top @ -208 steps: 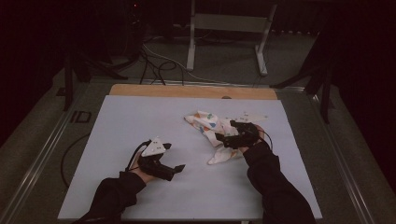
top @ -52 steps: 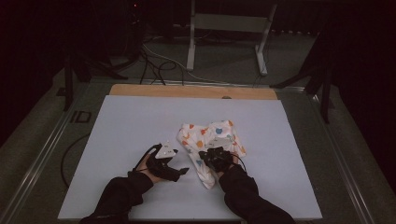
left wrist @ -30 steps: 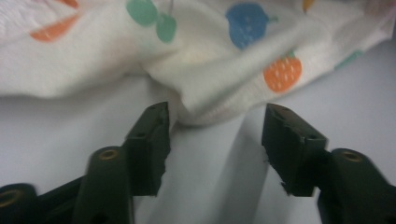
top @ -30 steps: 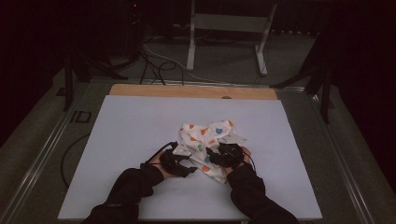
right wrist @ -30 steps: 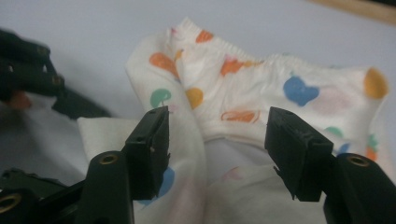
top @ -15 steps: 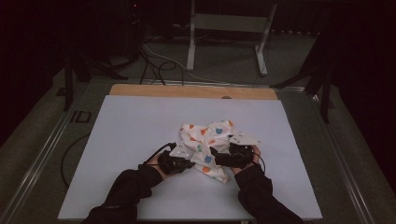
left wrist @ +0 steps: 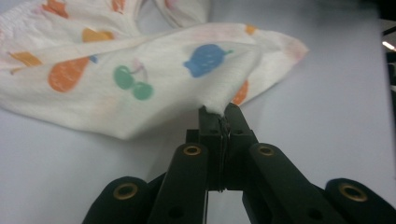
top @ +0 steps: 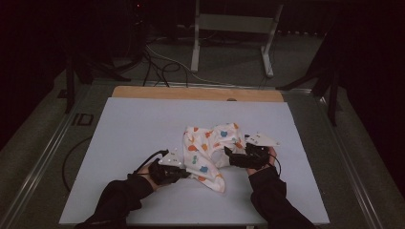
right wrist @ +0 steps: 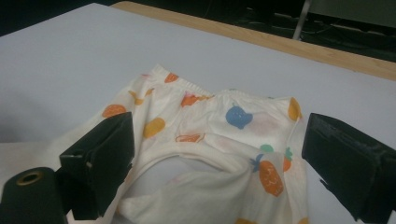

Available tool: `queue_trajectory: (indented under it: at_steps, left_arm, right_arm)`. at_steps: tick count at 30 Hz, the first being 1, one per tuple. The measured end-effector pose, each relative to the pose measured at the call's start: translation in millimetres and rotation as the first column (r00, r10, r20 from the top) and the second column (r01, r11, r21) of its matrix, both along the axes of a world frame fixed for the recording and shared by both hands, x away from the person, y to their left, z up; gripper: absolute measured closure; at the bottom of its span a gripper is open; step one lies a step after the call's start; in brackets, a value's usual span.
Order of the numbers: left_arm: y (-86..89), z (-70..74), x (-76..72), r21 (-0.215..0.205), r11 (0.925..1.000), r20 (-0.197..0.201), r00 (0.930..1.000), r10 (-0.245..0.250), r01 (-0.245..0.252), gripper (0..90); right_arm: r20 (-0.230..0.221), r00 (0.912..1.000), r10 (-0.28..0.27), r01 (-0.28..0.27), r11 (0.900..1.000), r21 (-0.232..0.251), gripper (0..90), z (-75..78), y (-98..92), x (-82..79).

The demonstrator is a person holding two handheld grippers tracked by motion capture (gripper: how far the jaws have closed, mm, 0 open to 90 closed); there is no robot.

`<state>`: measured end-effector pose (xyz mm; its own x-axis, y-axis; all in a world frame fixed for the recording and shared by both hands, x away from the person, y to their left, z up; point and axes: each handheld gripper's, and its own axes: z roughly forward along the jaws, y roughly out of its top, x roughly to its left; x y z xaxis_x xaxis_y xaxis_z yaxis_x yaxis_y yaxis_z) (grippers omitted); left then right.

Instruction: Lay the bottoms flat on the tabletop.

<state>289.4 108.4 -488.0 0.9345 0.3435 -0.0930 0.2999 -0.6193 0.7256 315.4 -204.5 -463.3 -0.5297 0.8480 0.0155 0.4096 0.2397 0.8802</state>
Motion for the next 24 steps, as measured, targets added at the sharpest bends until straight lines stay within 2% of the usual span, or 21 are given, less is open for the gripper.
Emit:
queue_trajectory:
  at_steps: [7, 11, 16, 17, 18, 20, 22, 24]
  left_arm:
    - [21.3, 6.6, -28.9, 0.003, 0.9999, -0.036, 0.9993, 0.011, -0.010, 89.5]
    - [33.8, 12.0, -43.5, -0.023, 0.9994, -0.074, 0.9970, 0.022, -0.024, 89.3]
    - [43.2, 14.2, -52.6, -0.024, 0.9989, -0.108, 0.9934, 0.038, -0.040, 87.6]
    - [45.7, 13.4, -52.9, -0.028, 0.9991, -0.130, 0.9911, 0.029, -0.033, 84.3]
    - [48.1, 12.3, -53.4, -0.026, 0.9990, -0.135, 0.9903, 0.034, -0.037, 76.9]
    - [54.5, 10.0, -53.2, -0.026, 0.9968, -0.123, 0.9898, 0.072, -0.076, 60.2]
    - [60.5, 7.3, -51.6, -0.028, 0.9922, -0.111, 0.9868, 0.118, -0.122, 38.6]
    - [65.6, 3.7, -50.3, -0.032, 0.9889, -0.100, 0.9849, 0.141, -0.145, 26.9]
  right_arm:
    - [0.016, 0.9998, -0.010, 0.010, 1.000, -0.007, 9.9, 4.5, -2.7, -3.0]
    - [0.020, 0.9997, -0.011, 0.011, 1.000, -0.011, 9.9, 4.7, -5.5, -6.9]
    - [0.023, 0.9997, -0.005, 0.006, 1.000, -0.026, 9.9, 4.8, -7.3, -11.8]
    - [0.026, 0.9997, -0.006, 0.006, 1.000, -0.029, 9.9, 5.0, -7.7, -12.7]
    - [0.030, 0.9996, -0.003, 0.004, 1.000, -0.030, 9.9, 5.2, -8.4, -13.7]
    - [0.036, 0.9993, -0.005, 0.006, 0.999, -0.032, 9.9, 6.1, -10.1, -16.4]
    - [0.043, 0.9991, -0.004, 0.005, 1.000, -0.029, 9.9, 7.4, -12.4, -20.2]
    - [0.053, 0.9986, -0.002, 0.004, 0.999, -0.036, 9.9, 8.9, -14.4, -23.8]
